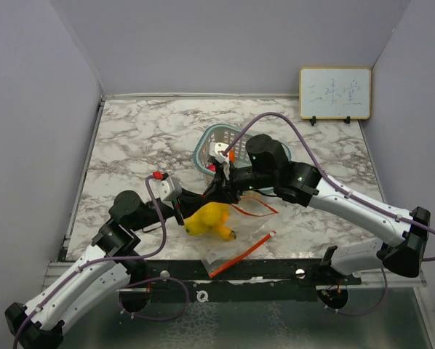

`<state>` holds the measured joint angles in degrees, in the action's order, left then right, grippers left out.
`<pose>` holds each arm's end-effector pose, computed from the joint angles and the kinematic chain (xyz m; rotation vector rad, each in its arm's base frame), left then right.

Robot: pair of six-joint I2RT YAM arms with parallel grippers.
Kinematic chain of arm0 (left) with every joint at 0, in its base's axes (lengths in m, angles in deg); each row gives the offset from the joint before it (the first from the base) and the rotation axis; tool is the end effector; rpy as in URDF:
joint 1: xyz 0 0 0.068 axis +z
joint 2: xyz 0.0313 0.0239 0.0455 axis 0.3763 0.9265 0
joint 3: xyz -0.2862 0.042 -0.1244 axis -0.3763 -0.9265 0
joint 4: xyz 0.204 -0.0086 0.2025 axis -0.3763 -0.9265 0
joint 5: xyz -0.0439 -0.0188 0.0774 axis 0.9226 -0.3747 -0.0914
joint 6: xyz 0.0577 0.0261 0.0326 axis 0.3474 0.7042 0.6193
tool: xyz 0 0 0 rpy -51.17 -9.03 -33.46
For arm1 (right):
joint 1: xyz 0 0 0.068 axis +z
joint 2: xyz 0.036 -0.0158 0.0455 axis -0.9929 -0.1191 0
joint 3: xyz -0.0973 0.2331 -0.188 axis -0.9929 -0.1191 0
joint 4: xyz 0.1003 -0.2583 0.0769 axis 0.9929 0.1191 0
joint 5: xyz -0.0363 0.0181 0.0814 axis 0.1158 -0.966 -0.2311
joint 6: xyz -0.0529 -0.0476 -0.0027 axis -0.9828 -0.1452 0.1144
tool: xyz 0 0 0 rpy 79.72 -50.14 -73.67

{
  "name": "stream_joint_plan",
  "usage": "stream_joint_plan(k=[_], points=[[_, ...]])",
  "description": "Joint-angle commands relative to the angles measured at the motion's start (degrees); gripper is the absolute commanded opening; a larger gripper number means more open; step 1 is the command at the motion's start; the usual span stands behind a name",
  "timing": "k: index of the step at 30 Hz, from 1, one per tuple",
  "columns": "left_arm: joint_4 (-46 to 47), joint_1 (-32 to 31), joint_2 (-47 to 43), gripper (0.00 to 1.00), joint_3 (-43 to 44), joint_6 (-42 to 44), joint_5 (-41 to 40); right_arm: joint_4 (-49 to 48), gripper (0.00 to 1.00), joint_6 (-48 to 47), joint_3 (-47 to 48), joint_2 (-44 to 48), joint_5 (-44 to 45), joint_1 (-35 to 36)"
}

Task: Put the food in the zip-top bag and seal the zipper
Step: Zip the zipper food storage bag.

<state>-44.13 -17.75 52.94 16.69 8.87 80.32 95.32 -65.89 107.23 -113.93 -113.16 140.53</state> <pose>0.0980 -0.1185 0.3220 0.8173 1.3749 -1.0521 0.1561 0.2979 0.4035 -1.3522 1.6582 1.1201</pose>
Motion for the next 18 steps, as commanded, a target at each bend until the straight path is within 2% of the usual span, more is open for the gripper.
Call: stream_joint_plan(k=[1,13,18], points=[[1.76,-0.04,-0.93,0.00,0.71,-0.16,-0.89,-0.03,0.03,-0.08,1.85,-0.59,-1.25,0.37],[-3.19,-0.01,-5.41,0.00,0.87,0.94,-7.80,6.43,0.02,-0.64,-1.03,3.64,9.84,0.27],[-6.26,-0.05,-8.27,0.00,1.19,1.95,-11.74,8.15,0.02,-0.60,-2.46,5.96,11.89,0.20]])
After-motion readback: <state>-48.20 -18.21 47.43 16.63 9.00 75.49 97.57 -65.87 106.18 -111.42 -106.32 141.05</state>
